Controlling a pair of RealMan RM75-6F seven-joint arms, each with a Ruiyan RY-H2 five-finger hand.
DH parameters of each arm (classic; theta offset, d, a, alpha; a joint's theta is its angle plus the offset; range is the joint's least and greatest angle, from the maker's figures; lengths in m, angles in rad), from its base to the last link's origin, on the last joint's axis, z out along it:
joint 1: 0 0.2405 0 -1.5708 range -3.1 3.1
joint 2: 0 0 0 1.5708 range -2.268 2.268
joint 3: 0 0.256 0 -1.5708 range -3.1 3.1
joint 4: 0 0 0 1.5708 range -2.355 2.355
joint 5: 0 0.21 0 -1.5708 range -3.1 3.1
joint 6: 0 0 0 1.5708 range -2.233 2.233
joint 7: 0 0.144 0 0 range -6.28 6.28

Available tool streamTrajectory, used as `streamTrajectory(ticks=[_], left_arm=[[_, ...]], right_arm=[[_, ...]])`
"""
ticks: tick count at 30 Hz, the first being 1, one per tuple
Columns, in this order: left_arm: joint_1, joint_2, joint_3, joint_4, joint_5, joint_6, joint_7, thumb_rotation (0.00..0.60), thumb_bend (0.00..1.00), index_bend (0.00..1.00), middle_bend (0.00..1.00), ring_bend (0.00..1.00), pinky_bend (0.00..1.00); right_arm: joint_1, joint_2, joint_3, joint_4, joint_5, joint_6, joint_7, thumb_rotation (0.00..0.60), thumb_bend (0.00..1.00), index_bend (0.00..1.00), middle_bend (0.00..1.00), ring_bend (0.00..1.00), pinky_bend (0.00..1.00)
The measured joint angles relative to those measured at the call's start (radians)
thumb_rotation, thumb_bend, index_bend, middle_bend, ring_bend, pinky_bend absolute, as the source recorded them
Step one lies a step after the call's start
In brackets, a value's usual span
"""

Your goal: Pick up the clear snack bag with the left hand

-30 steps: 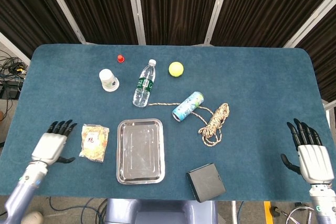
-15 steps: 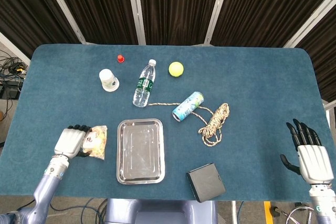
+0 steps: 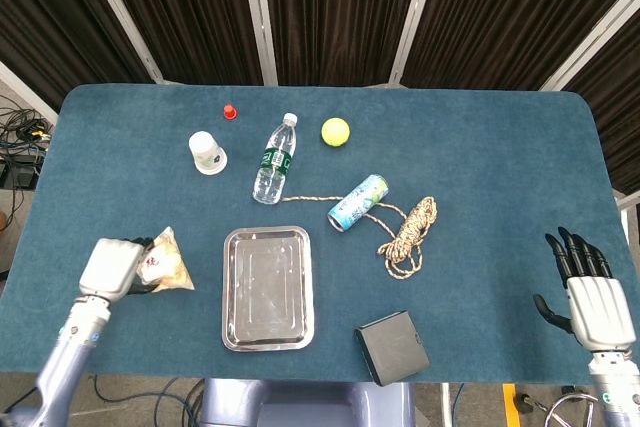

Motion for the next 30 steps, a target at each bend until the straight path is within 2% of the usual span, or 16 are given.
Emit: streamTrajectory(ticks=[3,6,12,15,17,20,23,30], left_arm=[[0.001,0.059,-0.005,-0.084,0.036,0.021,-0.020,0.600,0.34,0.61,0.63,0.57,0.62],[-0.007,0.077,-0.014,-0.158,0.067,0.030,-0.026,0.600,0.33,0.60,0.62,0.56,0.62],[-0.045,0.011,-0.022,-0.204,0.074,0.009,0.040,0.600,0.31,0.52,0.54,0.50,0.59],[-0.066,-0.056,-0.024,-0.203,0.058,-0.006,0.086,0.600,0.27,0.44,0.40,0.39,0.52],[-0.081,-0.103,-0.024,-0.199,0.041,-0.019,0.122,0.600,0.22,0.29,0.21,0.24,0.39],[-0.101,-0.151,-0.021,-0.193,0.026,-0.031,0.176,0.600,0.17,0.08,0.04,0.07,0.24],[-0.112,-0.175,-0.018,-0.200,0.027,-0.031,0.200,0.600,0.15,0.01,0.00,0.01,0.18],[-0.085,-0.090,-0.004,-0.233,0.053,0.024,0.166,0.600,0.12,0.00,0.00,0.00,0.18]], right_arm=[[0.001,-0.003,-0.001,-0.001,-0.003,0.000,-0.006,0.600,0.30,0.00,0.00,0.00,0.11],[0.002,-0.005,-0.001,0.001,-0.004,-0.002,-0.009,0.600,0.30,0.00,0.00,0.00,0.11],[0.003,-0.004,0.001,0.006,-0.003,0.000,0.000,0.600,0.30,0.00,0.00,0.00,0.11],[0.003,-0.002,0.002,0.007,-0.001,0.000,0.007,0.600,0.30,0.00,0.00,0.00,0.11],[0.002,0.000,0.002,0.006,0.000,0.000,0.013,0.600,0.30,0.00,0.00,0.00,0.11],[0.001,0.002,0.002,0.005,-0.001,0.001,0.017,0.600,0.30,0.00,0.00,0.00,0.11],[-0.001,0.004,0.004,0.005,0.000,0.006,0.020,0.600,0.30,0.00,0.00,0.00,0.11],[-0.001,0.004,0.002,0.003,0.000,0.006,0.015,0.600,0.30,0.00,0.00,0.00,0.11]])
